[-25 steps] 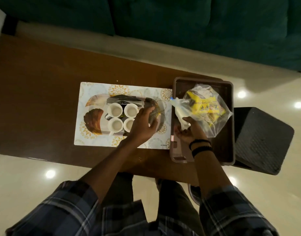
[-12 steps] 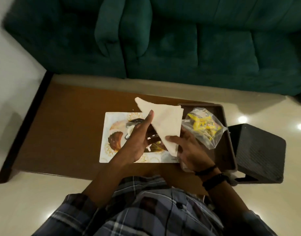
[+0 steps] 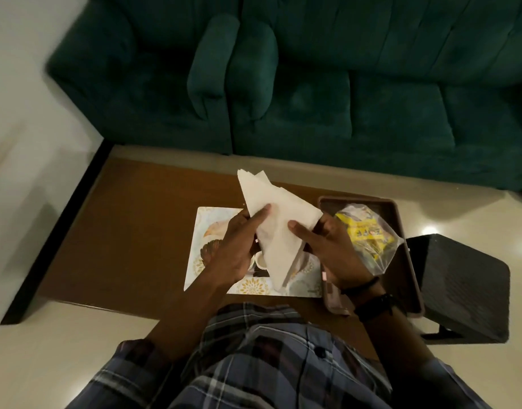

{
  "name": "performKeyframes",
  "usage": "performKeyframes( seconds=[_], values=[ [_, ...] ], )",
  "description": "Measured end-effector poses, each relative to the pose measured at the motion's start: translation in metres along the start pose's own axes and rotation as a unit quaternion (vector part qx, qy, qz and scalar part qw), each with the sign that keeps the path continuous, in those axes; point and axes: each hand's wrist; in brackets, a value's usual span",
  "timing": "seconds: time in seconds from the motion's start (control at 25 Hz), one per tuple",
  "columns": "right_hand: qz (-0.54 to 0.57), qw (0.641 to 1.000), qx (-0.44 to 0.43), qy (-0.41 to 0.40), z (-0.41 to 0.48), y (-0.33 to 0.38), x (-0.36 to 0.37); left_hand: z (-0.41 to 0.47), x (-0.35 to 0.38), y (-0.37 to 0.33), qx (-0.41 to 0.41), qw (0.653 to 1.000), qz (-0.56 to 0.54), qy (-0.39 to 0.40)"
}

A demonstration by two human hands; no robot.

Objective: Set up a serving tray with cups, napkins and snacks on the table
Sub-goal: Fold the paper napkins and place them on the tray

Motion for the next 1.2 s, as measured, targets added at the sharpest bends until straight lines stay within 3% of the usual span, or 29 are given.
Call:
performKeyframes(
  seconds=[0.08,0.2,0.36,0.48,0.64,0.88,1.08,1.2],
  values=[
    [0.010,1.000,0.012,0.016,0.000,0.002,-0.001,0.002,0.004,-0.003,-0.005,0.998,-0.027,-0.050],
    [0.028,0.999,0.027,0.036,-0.001,0.007,0.001,0.005,0.013,-0.004,0.049,0.991,0.052,-0.111],
    [-0.055,0.997,-0.039,-0.047,-0.001,0.005,-0.004,0.006,0.022,-0.001,0.061,0.983,0.112,-0.131],
    [-0.218,0.958,-0.131,-0.134,0.000,0.010,-0.007,0.007,0.027,0.001,0.043,0.996,0.067,-0.047],
    [-0.351,0.919,-0.172,0.057,0.001,0.010,0.003,0.002,0.046,-0.006,0.015,0.997,-0.077,0.024],
    [-0.336,0.926,-0.169,0.025,0.000,0.022,-0.009,0.003,0.037,-0.002,0.021,0.989,-0.139,0.043],
    [-0.418,0.887,-0.195,-0.008,0.012,0.015,-0.014,0.000,0.040,-0.006,0.016,0.986,-0.155,0.065],
    [-0.361,0.912,-0.192,-0.033,0.014,0.021,-0.018,-0.001,0.039,-0.007,0.019,0.987,-0.146,0.066]
  ],
)
Point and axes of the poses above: each hand's wrist, its own z-axis towards the middle knuckle, its own x-axis out of the palm, y = z × x, and after that the axes turned 13 degrees about y, right-handed
